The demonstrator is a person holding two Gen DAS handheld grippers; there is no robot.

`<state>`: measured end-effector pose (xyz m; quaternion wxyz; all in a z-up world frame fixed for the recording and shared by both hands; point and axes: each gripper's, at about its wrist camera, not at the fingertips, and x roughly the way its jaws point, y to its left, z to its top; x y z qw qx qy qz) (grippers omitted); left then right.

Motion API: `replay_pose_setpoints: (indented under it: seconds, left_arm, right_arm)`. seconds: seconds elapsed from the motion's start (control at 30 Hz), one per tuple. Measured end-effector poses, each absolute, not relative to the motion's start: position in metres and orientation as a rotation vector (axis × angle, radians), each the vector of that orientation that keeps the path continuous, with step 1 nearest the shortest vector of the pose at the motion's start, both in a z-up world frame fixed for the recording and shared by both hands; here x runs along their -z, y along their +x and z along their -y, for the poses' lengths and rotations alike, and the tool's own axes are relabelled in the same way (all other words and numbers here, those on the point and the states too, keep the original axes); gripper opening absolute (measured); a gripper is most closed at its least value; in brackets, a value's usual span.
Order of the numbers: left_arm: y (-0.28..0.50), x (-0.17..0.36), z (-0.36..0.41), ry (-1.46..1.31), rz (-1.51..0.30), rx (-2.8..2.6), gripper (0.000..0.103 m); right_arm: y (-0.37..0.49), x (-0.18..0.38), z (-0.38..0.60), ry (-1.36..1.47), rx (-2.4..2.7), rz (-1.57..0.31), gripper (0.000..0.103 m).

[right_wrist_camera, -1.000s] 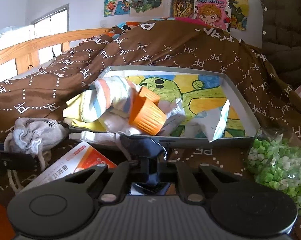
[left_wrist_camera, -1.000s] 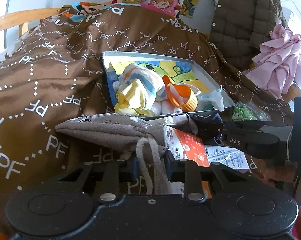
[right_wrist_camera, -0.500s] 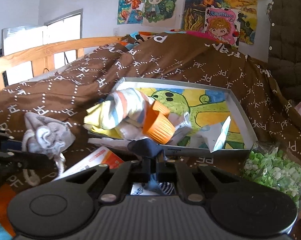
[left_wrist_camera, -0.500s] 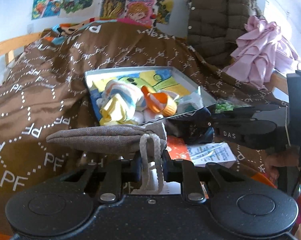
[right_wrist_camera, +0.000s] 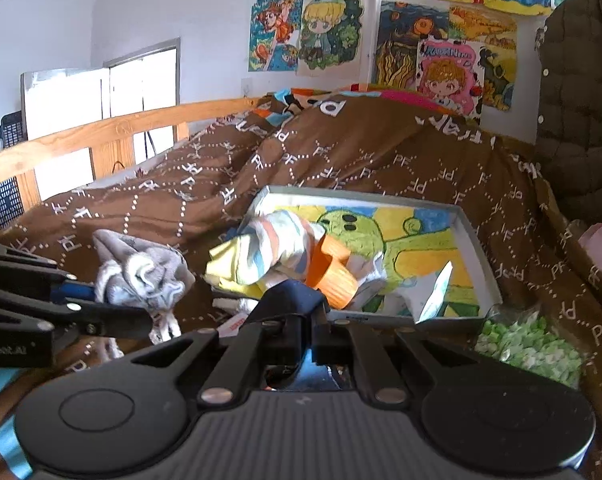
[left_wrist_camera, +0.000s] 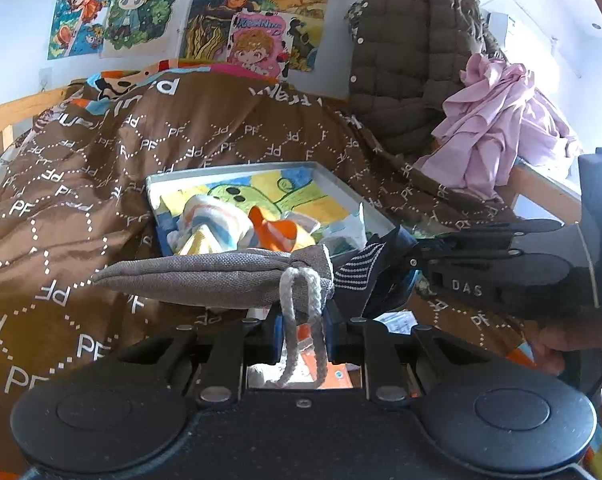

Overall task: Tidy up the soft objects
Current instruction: 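Carry the grey pouch and navy strap over the painted tray with both grippers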

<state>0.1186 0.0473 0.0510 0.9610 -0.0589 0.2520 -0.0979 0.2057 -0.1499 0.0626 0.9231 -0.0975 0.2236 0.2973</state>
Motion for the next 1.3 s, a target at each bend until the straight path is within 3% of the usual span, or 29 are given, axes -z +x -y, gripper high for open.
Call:
replay_pose_setpoints:
  seconds: [0.33,0.67,0.93,1.3]
  left_arm:
    - [0.142,-0.089,-0.041,-0.130,-0.410,0.204,0.021]
    - [0.216,-0.105,-0.043,-0.165,-0.405,0.103,0.021]
    - [0.282,-0.088,-0.046,-0.159,-0.388,0.107,0.021]
    - [0.344,-0.040,-0.038,-0.193,-0.418,0.172,0.021]
  right_arm:
    - [0.208,-0.100,0.159,-0.170,-0.582,-0.394,0.005]
    - [0.268,-0.129,0.141,-0.110,-0.509,-0.314,0.004]
    - [0.345,-0.117,0.133,-0.008,-0.404,-0.320,0.005]
    - [0.408,-0.051,0.145,0.096,-0.348,-0.431,0.005]
